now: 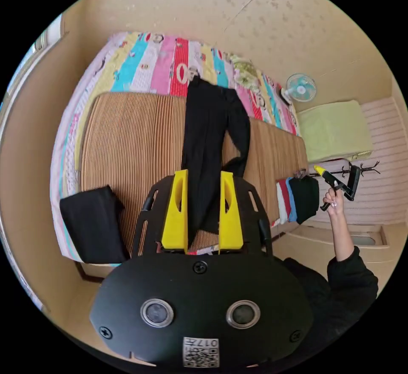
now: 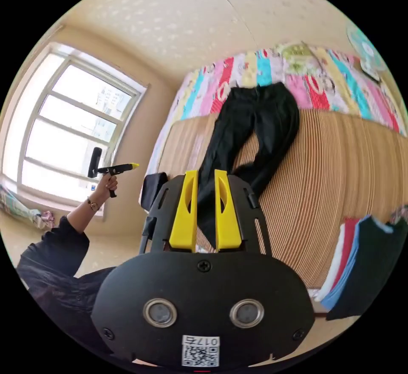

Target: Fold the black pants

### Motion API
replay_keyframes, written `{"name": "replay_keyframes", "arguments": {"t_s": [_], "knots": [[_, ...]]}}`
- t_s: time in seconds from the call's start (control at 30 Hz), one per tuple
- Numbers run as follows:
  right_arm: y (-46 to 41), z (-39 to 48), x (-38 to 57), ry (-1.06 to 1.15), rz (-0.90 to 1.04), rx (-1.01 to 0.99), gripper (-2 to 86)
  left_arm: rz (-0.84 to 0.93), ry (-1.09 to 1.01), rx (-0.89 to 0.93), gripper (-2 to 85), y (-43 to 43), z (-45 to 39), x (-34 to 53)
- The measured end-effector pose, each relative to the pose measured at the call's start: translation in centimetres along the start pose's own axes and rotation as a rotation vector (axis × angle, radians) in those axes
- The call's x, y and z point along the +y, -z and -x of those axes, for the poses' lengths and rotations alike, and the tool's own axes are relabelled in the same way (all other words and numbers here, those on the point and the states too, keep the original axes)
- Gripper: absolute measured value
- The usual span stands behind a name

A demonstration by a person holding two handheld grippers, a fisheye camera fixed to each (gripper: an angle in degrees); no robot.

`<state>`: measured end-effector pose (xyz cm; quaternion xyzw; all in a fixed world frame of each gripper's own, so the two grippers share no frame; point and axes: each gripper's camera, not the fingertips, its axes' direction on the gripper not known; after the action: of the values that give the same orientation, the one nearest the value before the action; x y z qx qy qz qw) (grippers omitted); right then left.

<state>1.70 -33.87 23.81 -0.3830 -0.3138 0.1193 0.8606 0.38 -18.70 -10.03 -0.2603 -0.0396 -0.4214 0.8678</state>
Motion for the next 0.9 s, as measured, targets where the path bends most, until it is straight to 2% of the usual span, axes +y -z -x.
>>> {"name": "replay_keyframes", "arguments": {"t_s": [0.1,0.2,0.37,0.47,0.53,0.57,0.6,0.63,0.67,0.7,0.73,0.77,0.8,0.83,0.87,0.9], "knots": [[-7.5,-5.5,6.7,-0.217,0.12,-0.128,6.8,0.246,0.057,-0.023,13.1,-10.7,5.1,5.1],[-12.2,-7.5,10.9,-0.343,0.187,-0.167,7.8,0.351,0.074,-0.084,13.7,-16.1,8.7,7.8],[-19.6,-7.9,12.0,-0.406,0.302,-0.05,11.9,0.29,0.094,-0.137,14.4,-17.7,14.5,7.0],[-23.7,-8.3,12.1,-0.469,0.322,0.025,12.3,0.404,0.058,-0.13,14.1,-20.5,17.2,6.1],[-25.6,-8.7,12.3,-0.514,0.307,0.019,11.5,0.381,0.028,-0.166,13.1,-20.7,17.8,6.1],[-25.5,-8.9,12.6,-0.569,0.256,0.052,10.4,0.375,-0.005,-0.184,7.2,-20.2,17.7,5.9],[-25.3,-9.1,12.8,-0.601,0.245,0.075,8.6,0.424,-0.072,-0.04,4.0,-20.1,17.5,5.6],[-24.9,-9.1,13.1,-0.596,0.217,0.044,5.1,0.453,-0.091,0.023,3.8,-19.9,17.5,5.6],[-24.6,-9.3,13.5,-0.579,0.205,-0.057,4.3,0.48,-0.116,0.141,3.5,-18.9,17.4,5.6],[-24.2,-9.5,13.7,-0.584,0.196,-0.104,3.9,0.443,-0.161,0.351,3.3,-16.7,17.4,5.7],[-22.8,-9.8,14.4,-0.57,0.135,-0.231,3.5,0.403,-0.174,0.485,3.3,-15.3,17.6,5.8],[-20.9,-10.5,15.3,-0.551,0.05,-0.402,3.2,0.315,-0.128,0.737,3.4,-12.6,19.0,5.9],[-19.8,-10.9,15.9,-0.54,0.0,-0.489,3.1,0.195,-0.042,0.976,3.5,-10.5,21.2,6.2],[-17.4,-11.8,17.4,-0.511,-0.105,-0.641,2.9,0.128,0.001,1.075,3.6,-9.6,22.4,6.5],[-14.9,-12.7,18.9,-0.476,-0.186,-0.713,2.7,0.008,0.068,1.211,3.6,-8.4,24.7,7.4],[-13.6,-13.2,19.7,-0.463,-0.213,-0.708,2.7,-0.067,0.113,1.253,3.7,-7.9,26.8,8.3]]}}
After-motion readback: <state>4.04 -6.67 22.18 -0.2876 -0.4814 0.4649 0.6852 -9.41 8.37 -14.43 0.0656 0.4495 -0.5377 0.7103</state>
